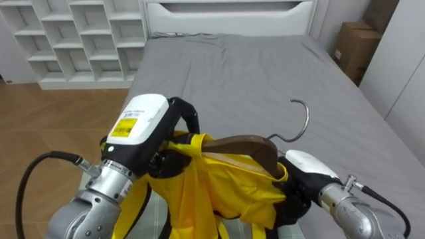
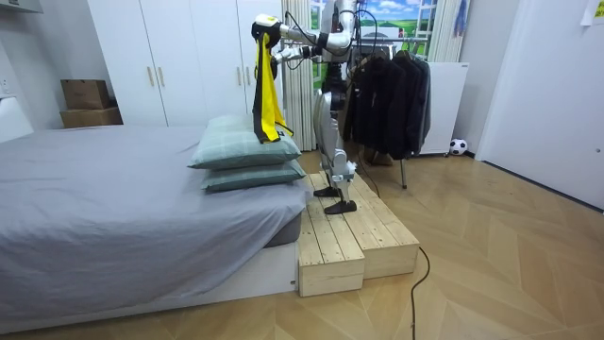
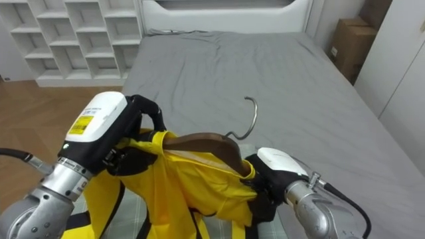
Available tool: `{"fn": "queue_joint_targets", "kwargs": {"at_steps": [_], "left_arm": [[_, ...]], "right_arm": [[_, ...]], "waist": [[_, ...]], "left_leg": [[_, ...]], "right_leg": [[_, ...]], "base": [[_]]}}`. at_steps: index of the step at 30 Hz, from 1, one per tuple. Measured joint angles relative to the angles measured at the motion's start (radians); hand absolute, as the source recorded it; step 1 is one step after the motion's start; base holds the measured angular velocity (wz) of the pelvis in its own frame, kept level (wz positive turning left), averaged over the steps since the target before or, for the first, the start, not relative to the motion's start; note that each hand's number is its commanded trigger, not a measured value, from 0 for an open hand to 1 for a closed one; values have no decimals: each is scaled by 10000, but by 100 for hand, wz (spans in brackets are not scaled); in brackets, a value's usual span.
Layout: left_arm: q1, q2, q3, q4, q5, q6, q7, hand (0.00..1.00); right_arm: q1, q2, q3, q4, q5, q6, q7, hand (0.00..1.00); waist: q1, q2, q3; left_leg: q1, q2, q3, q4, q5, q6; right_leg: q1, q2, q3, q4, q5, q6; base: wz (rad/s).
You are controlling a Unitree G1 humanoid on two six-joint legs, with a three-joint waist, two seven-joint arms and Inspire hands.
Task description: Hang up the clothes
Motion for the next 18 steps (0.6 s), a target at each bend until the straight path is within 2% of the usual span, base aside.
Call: {"fn": "queue_joint_targets", "kwargs": {"at_steps": [18], "left_arm": [[0,-100,9,-1,-21,25,2,100]], "right_arm": [[-49,-87,117,-122,2,-13,2,100]], "waist": [[-12,2,-1]], "left_leg": [[-5,-1,-5,-15,0,0]], "right_leg": [[-5,2,-1,-12,0,0]], "base": [[0]]}}
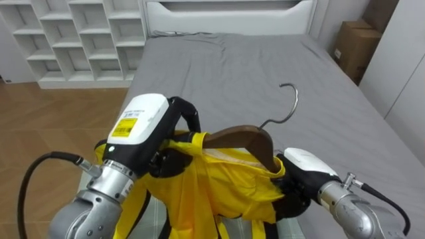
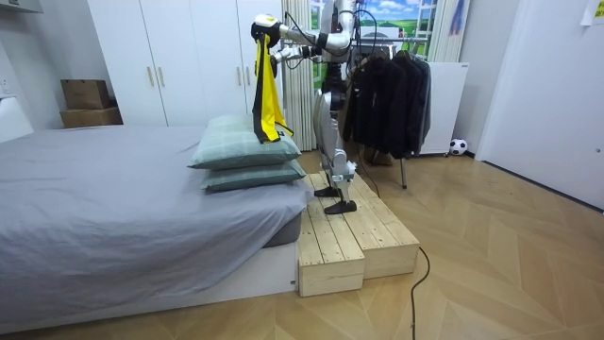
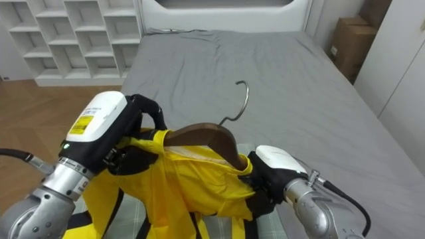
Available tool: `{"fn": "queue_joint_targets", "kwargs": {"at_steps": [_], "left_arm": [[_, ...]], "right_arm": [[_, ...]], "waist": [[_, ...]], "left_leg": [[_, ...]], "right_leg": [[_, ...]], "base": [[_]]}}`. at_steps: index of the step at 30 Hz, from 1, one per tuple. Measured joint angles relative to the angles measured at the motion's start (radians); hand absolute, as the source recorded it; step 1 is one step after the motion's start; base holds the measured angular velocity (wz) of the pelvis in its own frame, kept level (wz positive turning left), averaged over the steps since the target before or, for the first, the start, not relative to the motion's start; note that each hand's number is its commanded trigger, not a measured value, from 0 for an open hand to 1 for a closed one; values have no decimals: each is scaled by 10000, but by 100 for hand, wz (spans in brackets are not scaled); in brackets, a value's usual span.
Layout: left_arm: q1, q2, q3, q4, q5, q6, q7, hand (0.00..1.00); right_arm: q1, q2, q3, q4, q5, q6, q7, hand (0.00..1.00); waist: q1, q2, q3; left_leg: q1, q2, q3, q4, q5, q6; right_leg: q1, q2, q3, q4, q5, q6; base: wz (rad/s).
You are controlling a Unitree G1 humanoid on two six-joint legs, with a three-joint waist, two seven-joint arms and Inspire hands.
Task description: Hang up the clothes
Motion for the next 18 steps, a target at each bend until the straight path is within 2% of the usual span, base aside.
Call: {"fn": "queue_joint_targets", "kwargs": {"at_steps": [13,14,15,16,18], "left_arm": [[1,80,-24,1,0,0,0,100],[1,96,-29,1,0,-1,0,68],[1,98,-28,0,5,-1,0,25],[1,99,-28,0,9,-1,0,0],[1,89,-41,0,8,-5,0,0]], "right_arm": [[1,-128,307,1,356,3,10,100],[1,-157,346,0,402,3,18,100],[0,-157,348,0,418,3,32,100],[0,-158,348,0,429,3,46,100],[0,-160,348,0,487,2,200,100]], "waist": [[14,-2,0],[9,-2,0],[9,-1,0],[10,-1,0],[10,-1,0]], "left_leg": [[15,-2,-4,-27,0,0],[14,-2,-3,-29,0,0],[12,-2,0,-32,0,0],[12,-2,3,-32,0,0],[13,-1,6,-35,0,0]], "right_leg": [[12,3,10,3,0,1],[11,4,10,2,0,1],[11,4,10,-1,0,1],[11,3,10,-1,0,1],[11,4,12,-1,-1,1]], "base": [[0],[0],[0],[0],[0]]}}
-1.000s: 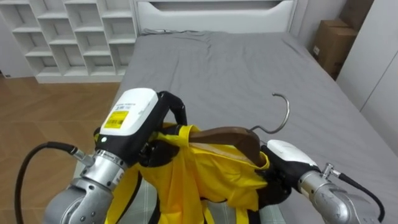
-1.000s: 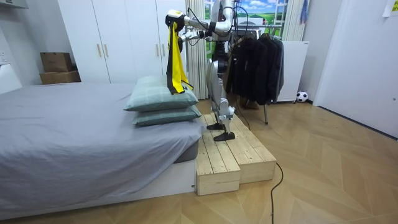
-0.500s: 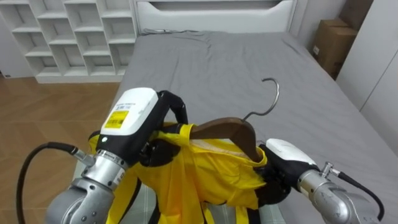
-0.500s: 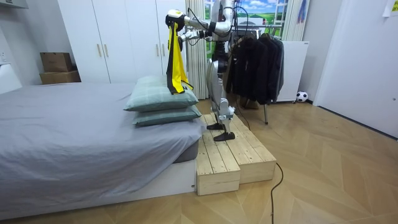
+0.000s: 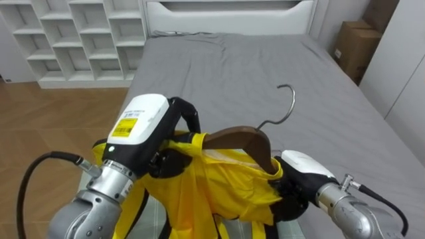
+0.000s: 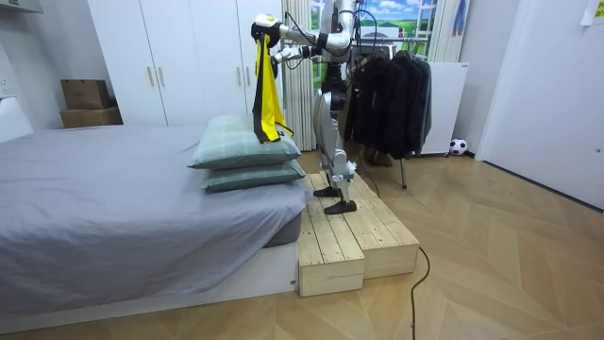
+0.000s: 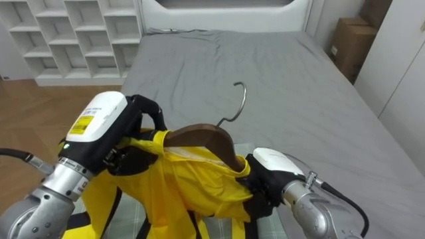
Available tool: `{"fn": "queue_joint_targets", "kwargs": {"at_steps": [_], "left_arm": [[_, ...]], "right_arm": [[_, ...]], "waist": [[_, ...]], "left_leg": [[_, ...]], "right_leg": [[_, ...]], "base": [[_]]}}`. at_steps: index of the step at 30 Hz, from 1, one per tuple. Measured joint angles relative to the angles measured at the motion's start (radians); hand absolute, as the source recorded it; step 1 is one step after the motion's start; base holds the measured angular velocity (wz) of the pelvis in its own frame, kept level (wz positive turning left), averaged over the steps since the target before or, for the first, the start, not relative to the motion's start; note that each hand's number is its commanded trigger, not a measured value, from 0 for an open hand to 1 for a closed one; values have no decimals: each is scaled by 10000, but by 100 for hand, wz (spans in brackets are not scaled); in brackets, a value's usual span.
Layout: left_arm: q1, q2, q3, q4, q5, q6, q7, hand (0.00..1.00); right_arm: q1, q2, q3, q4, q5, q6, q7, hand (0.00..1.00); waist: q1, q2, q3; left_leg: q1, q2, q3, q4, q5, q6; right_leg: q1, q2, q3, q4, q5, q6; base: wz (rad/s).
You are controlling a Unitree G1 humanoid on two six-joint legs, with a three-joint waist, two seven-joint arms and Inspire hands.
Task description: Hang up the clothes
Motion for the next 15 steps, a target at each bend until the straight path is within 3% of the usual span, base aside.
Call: {"fn": "queue_joint_targets", "kwargs": {"at_steps": [9,15], "left_arm": [[1,-375,-416,-1,-228,-128,0,0],[1,-401,-421,-1,-617,-131,0,0]], "right_arm": [[311,91,37,-702,34,16,386,100],[424,100,119,-1043,36,138,386,100]], "waist": [[4,9,-6],[-15,15,-10]], "left_leg": [[3,5,9,1,0,0],[17,5,8,11,0,0]], "right_leg": [[0,0,-7,6,-1,1],[13,-3,-7,15,-1,1]], "base": [[0],[0]]}}
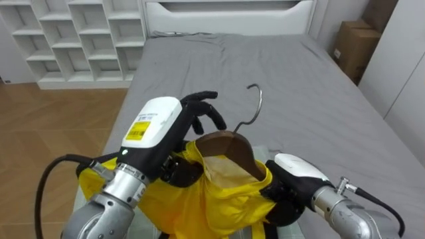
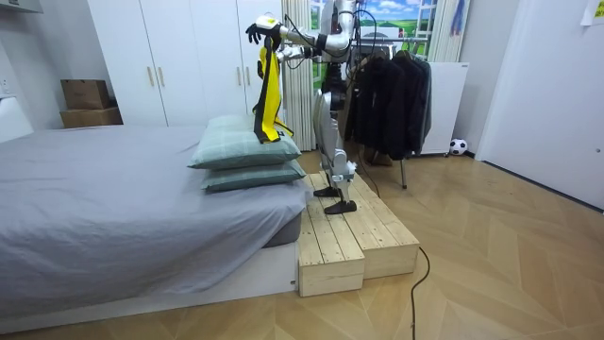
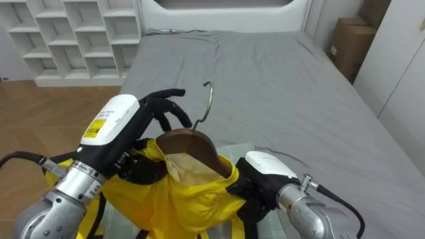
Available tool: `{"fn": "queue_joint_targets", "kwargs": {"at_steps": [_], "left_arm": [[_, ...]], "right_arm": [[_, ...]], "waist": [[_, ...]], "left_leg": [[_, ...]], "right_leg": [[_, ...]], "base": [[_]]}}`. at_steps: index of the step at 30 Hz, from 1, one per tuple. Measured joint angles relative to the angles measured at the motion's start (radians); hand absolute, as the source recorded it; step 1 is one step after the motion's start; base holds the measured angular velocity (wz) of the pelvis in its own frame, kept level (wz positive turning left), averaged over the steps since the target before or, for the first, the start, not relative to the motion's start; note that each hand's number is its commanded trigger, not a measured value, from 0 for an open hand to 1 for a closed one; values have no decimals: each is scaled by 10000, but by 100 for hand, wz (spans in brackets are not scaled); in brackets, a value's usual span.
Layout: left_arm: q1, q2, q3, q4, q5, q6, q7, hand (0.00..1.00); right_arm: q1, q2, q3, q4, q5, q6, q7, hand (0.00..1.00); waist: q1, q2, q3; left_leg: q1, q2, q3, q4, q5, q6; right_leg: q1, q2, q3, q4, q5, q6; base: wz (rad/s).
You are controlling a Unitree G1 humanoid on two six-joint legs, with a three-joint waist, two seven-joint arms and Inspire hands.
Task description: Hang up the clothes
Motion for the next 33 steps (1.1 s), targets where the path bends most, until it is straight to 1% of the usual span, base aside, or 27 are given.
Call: {"fn": "queue_joint_targets", "kwargs": {"at_steps": [5,8,11,17,22,26,29,30,33], "left_arm": [[32,0,-4,1,2,0,0,0],[209,-1,-5,2,2,1,0,0],[364,0,-24,6,-23,7,0,0],[384,1,-27,55,-444,24,0,0],[398,-1,-27,442,-643,65,0,0],[758,0,-24,458,-785,116,0,0],[881,13,-21,458,-842,119,-1,0],[879,13,-6,457,-924,118,-1,0],[880,16,52,458,-1073,118,0,0]], "right_arm": [[15,1,18,-6,-1,3,0,100],[157,1,93,-6,2,3,-27,100],[307,14,184,-3,36,35,-27,100],[315,10,221,47,246,81,-26,100],[315,78,220,407,281,72,-26,100],[362,67,217,532,278,71,-62,100],[632,46,84,532,292,-57,-313,100],[777,41,-66,545,333,-139,-380,100],[851,-56,-208,732,550,-233,-543,100]], "waist": [[-10,16,-11],[-11,47,-42],[-16,48,-42],[-40,49,-40],[-70,89,-18],[-230,165,-11],[-355,165,-13],[-359,164,-13],[-366,160,-14]], "left_leg": [[-4,-1,-15,16,0,0],[-2,-1,-18,17,0,0],[-5,0,-23,16,0,0],[9,-4,-51,36,0,0],[66,-4,-72,40,0,0],[-18,-17,-86,42,0,0],[-28,-14,-115,42,0,0],[-41,-12,-135,37,0,0],[-46,-10,-133,24,0,0]], "right_leg": [[9,-2,-11,2,0,0],[18,-3,-14,0,0,0],[15,-2,-15,3,0,0],[55,-3,-16,8,0,0],[133,3,-9,-16,-1,0],[104,2,-1,-44,-6,8],[134,-1,-101,-124,-1,4],[134,-7,-136,-132,-1,5],[130,-12,-155,-148,-5,10]], "base": [[0],[0],[0],[0],[1],[2],[7],[5],[0]]}}
